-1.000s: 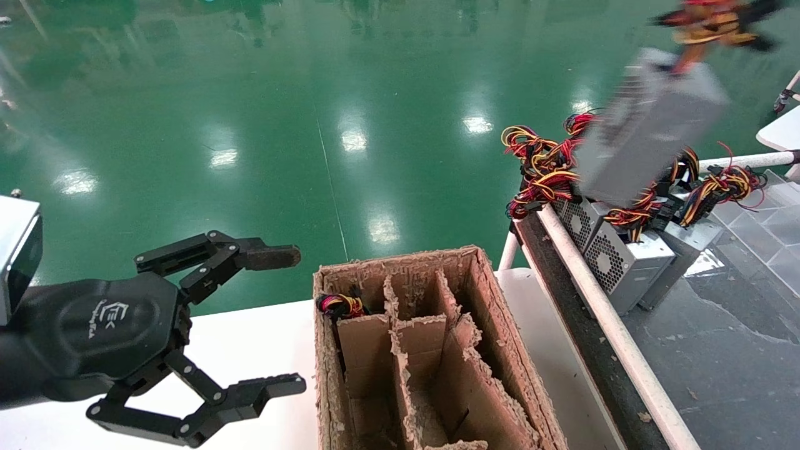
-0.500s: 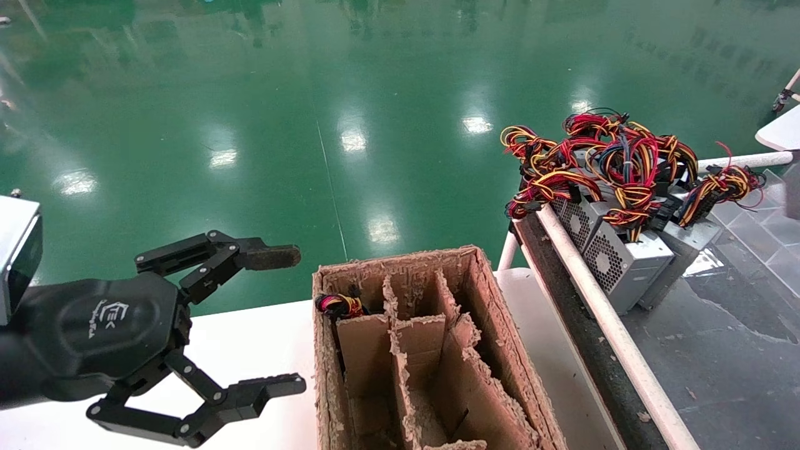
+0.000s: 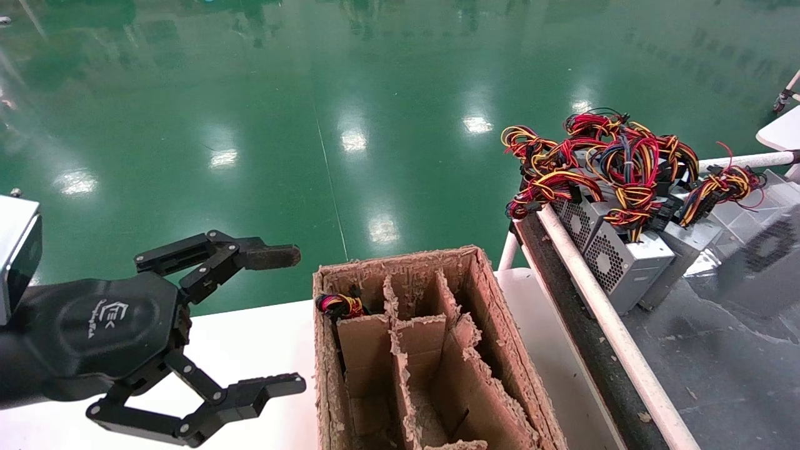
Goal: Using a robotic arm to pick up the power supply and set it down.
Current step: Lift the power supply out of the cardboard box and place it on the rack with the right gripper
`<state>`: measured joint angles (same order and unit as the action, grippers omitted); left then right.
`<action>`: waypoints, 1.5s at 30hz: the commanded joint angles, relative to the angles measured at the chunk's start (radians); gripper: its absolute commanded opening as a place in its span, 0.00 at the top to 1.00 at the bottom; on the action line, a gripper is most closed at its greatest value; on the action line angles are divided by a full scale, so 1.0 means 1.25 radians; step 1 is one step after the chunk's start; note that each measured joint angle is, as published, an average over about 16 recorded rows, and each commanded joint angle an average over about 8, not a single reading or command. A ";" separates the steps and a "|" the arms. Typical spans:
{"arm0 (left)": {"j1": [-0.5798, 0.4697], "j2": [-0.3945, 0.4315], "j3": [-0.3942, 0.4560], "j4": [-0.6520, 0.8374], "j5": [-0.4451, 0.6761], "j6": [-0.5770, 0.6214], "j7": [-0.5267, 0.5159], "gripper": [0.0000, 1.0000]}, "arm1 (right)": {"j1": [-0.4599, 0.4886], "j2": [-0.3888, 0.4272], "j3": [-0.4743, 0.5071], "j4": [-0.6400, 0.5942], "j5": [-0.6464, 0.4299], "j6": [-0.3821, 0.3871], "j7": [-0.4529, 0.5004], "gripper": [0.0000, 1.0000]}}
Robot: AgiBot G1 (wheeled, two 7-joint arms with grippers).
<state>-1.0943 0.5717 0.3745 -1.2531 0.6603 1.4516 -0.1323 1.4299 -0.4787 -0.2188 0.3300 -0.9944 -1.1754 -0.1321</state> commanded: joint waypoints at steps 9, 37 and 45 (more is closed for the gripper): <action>0.000 0.000 0.000 0.000 0.000 0.000 0.000 0.00 | 0.056 -0.077 -0.034 -0.070 -0.050 0.041 -0.030 1.00; 0.000 0.000 0.000 0.000 0.000 0.000 0.000 0.00 | 0.201 -0.191 -0.092 -0.213 -0.139 0.076 -0.106 0.00; 0.000 0.000 0.000 0.000 0.000 0.000 0.000 0.00 | 0.212 -0.185 -0.097 -0.233 -0.147 0.078 -0.118 0.00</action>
<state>-1.0943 0.5717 0.3747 -1.2531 0.6602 1.4515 -0.1322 1.6947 -0.7092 -0.3380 0.0412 -1.1752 -1.0803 -0.2807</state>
